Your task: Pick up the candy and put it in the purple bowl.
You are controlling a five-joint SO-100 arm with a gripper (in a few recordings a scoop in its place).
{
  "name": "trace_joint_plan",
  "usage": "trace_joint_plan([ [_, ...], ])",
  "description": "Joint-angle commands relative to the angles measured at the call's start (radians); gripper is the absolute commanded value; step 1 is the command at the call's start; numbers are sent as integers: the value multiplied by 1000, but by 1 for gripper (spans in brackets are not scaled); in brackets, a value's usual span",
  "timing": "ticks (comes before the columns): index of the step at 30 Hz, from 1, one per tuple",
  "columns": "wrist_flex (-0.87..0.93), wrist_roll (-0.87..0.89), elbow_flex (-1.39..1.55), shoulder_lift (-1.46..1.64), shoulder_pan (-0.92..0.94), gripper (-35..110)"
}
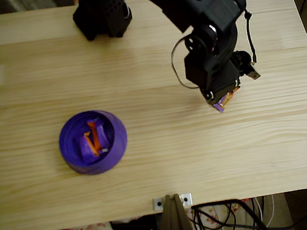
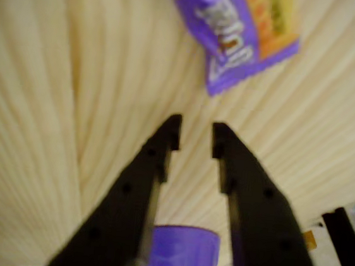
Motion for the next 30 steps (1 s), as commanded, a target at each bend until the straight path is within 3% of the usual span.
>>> trace_joint_plan([
  [1,-20,25,5,149,-12,6],
  [5,14,-9,-66,117,-14,9],
  [8,146,-57,-215,48,-37,33],
  [9,147,-71,-224,51,-46,34],
  [16,161,-232,-247,52,-138,36],
  [30,86,-281,-310,-126,-199,37],
])
